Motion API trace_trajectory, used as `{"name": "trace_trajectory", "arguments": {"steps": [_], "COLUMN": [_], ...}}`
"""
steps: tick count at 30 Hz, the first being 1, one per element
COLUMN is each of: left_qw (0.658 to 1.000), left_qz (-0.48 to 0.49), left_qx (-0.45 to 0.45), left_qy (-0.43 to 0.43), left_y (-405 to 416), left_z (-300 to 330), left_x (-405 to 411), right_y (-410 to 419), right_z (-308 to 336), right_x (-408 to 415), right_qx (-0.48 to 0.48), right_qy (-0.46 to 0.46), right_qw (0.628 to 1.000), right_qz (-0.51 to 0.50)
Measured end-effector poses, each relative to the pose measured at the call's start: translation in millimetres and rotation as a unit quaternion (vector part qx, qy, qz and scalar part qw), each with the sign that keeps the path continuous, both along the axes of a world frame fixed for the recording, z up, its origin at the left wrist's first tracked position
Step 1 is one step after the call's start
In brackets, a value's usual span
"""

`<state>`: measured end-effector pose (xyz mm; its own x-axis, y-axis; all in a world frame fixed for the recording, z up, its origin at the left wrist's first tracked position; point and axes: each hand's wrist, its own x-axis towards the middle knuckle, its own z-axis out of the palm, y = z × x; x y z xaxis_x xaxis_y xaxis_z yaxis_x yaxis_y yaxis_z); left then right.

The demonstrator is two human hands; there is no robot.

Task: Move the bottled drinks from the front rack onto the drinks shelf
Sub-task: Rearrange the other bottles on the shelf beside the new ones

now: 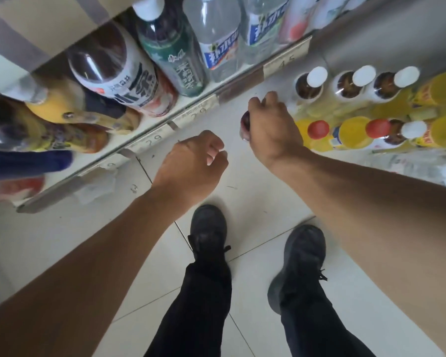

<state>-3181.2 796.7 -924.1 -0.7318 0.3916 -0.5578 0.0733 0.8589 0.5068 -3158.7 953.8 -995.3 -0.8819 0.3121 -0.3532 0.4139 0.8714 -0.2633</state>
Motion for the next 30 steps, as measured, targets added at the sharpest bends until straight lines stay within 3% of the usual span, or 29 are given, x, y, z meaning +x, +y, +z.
{"name": "trace_trajectory", "arguments": {"steps": [4, 9, 16, 24, 30], "left_qw": [1.000, 1.000, 0.997, 0.974, 0.942], "left_qz": [0.019, 0.018, -0.050, -0.065, -0.056], "left_qx": [0.018, 0.019, 0.065, 0.215, 0.328], "left_qy": [0.005, 0.012, -0.002, 0.020, 0.046], "left_y": [0, 8, 45, 106, 147], "left_z": [19, 77, 226, 438, 583], "left_x": [3, 3, 5, -13, -13], "right_y": [7, 19, 64, 115, 142], "right_z": [20, 107, 320, 584, 736], "right_x": [14, 39, 49, 42, 43], "right_qx": [-0.024, -0.100, -0.147, -0.163, -0.180], "right_qy": [0.020, 0.127, 0.212, 0.236, 0.325], "right_qw": [0.999, 0.987, 0.966, 0.958, 0.928], "right_qz": [0.042, -0.008, -0.006, 0.012, 0.003]}}
